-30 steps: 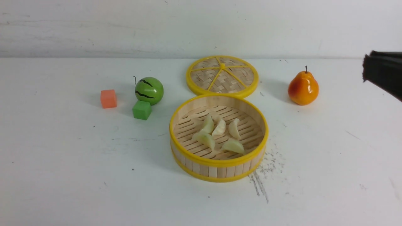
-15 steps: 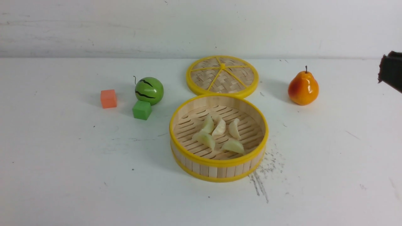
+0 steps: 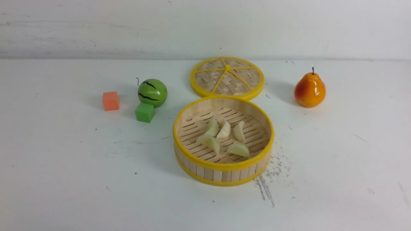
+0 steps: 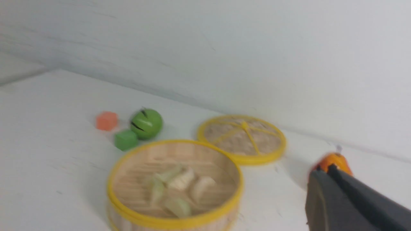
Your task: Put the dumplings into the steamer on the white table.
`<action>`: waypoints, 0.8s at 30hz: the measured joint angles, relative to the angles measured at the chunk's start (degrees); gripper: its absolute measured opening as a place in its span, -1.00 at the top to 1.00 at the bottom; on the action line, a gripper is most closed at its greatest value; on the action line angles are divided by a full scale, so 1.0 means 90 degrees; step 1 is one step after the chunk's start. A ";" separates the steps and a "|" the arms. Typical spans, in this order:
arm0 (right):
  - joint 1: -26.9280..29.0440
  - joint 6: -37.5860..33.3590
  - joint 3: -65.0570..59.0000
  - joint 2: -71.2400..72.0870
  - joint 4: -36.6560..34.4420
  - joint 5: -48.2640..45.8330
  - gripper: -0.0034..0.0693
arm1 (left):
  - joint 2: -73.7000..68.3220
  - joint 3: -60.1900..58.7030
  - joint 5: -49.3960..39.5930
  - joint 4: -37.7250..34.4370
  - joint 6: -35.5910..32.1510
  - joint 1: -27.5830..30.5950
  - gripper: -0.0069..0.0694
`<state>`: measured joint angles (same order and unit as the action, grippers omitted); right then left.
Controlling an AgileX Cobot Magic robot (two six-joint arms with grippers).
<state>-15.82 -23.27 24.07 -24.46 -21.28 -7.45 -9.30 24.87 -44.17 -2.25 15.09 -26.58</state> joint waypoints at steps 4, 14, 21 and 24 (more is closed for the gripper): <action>0.1206 0.2187 -0.1269 0.1101 0.1900 -0.0436 0.96 | 0.0000 0.0000 0.0000 0.0000 0.0000 0.0000 0.67; 0.1949 0.3689 -0.2796 0.2513 0.3104 -0.1077 0.96 | 0.0000 0.0000 0.0000 0.0000 0.0000 0.0000 0.64; 0.1687 0.3671 -0.2810 0.2782 0.3104 -0.1508 0.96 | 0.0000 0.0000 0.0000 -0.0002 0.0000 0.0000 0.64; 0.1687 0.3671 -0.2804 0.2788 0.3104 -0.1543 0.96 | 0.0000 0.0000 0.0000 -0.0002 0.0000 0.0000 0.63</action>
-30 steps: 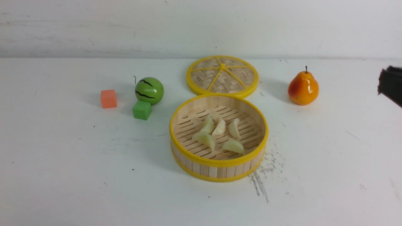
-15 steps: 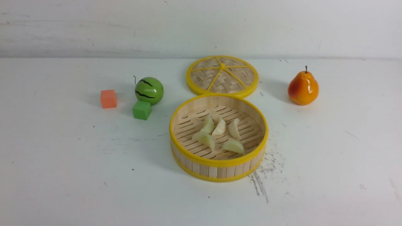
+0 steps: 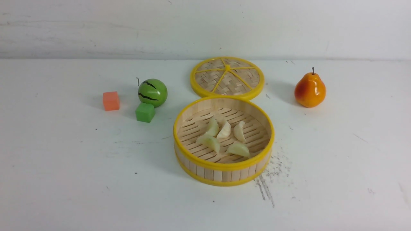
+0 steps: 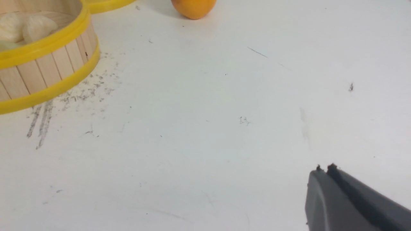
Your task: Put the dumplings into the steamer on the white table.
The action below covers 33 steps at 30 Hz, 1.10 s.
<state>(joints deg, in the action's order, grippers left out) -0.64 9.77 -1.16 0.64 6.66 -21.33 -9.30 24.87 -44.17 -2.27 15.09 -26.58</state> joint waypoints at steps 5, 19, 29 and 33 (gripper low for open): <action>0.0000 0.0000 0.0000 0.0000 0.0000 -0.0005 0.95 | 0.0000 0.0000 0.0000 0.0000 0.0001 0.0000 0.62; 0.0000 0.0000 0.0000 0.0000 0.0000 -0.0005 0.92 | 0.0000 0.0000 0.0000 0.0000 0.0001 0.0000 0.58; 0.0000 0.0000 0.0000 0.0000 0.0000 -0.0005 0.90 | 0.0000 -0.0034 0.0022 0.0000 0.0001 0.0000 0.58; 0.0000 0.0000 0.0000 0.0000 0.0000 -0.0005 0.89 | 0.0097 -0.0318 0.0496 0.0065 0.0001 0.0000 0.58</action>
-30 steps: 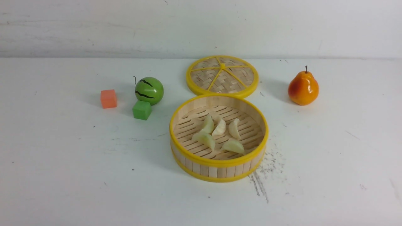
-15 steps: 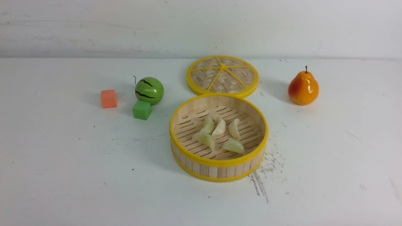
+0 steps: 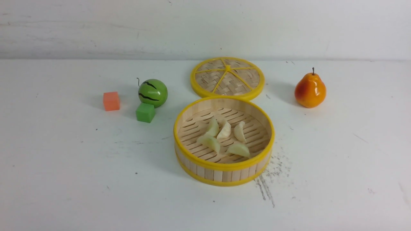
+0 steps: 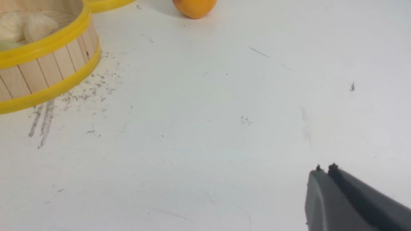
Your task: Put the dumplings into the steamer on the white table.
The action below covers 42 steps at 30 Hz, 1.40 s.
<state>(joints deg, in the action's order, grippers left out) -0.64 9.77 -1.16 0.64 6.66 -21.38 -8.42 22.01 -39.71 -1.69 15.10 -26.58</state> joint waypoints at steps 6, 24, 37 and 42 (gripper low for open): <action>0.0000 0.0000 0.0000 0.0000 0.0000 0.0000 0.87 | 0.0528 -0.0862 0.1791 0.0125 0.0161 0.0620 0.86; 0.0000 0.0000 0.0005 0.0000 0.0000 -0.0003 0.82 | 0.1001 -0.2622 0.2402 0.0318 0.0195 0.3103 0.86; 0.0000 0.0000 0.0005 0.0000 0.0000 -0.0014 0.80 | 0.1001 -0.2625 0.2037 0.0295 -0.0115 0.3103 0.86; 0.0000 0.0000 0.0006 0.0000 0.0000 -0.0014 0.78 | 0.1001 -0.2625 0.2037 0.0296 -0.0120 0.3103 0.86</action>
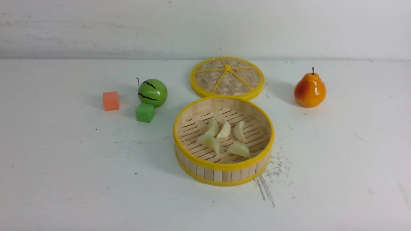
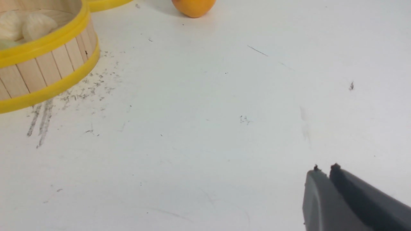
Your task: Put the dumplings into the steamer on the white table.
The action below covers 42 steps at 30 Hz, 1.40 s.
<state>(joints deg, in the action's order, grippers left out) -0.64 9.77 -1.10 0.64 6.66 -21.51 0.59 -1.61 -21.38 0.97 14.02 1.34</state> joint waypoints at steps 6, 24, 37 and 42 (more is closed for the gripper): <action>0.0000 0.0000 0.0000 0.0000 0.0000 -0.0005 0.76 | 0.0000 0.0000 0.0000 0.0000 0.0000 0.0000 0.86; 0.0000 0.0000 0.0000 0.0000 0.0000 -0.0005 0.70 | 0.0000 0.0000 -0.0007 0.0000 -0.0002 0.0000 0.86; 0.0000 0.0000 0.0000 0.0000 0.0000 -0.0005 0.65 | 0.0000 0.0000 -0.0023 0.0000 -0.0008 0.0000 0.86; 0.0000 0.0000 0.0000 0.0000 0.0000 -0.0005 0.63 | 0.0000 0.0000 -0.0023 0.0000 -0.0008 0.0000 0.85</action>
<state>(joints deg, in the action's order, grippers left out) -0.64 9.77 -1.10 0.64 6.66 -21.55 0.59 -1.61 -21.59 0.97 13.95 1.34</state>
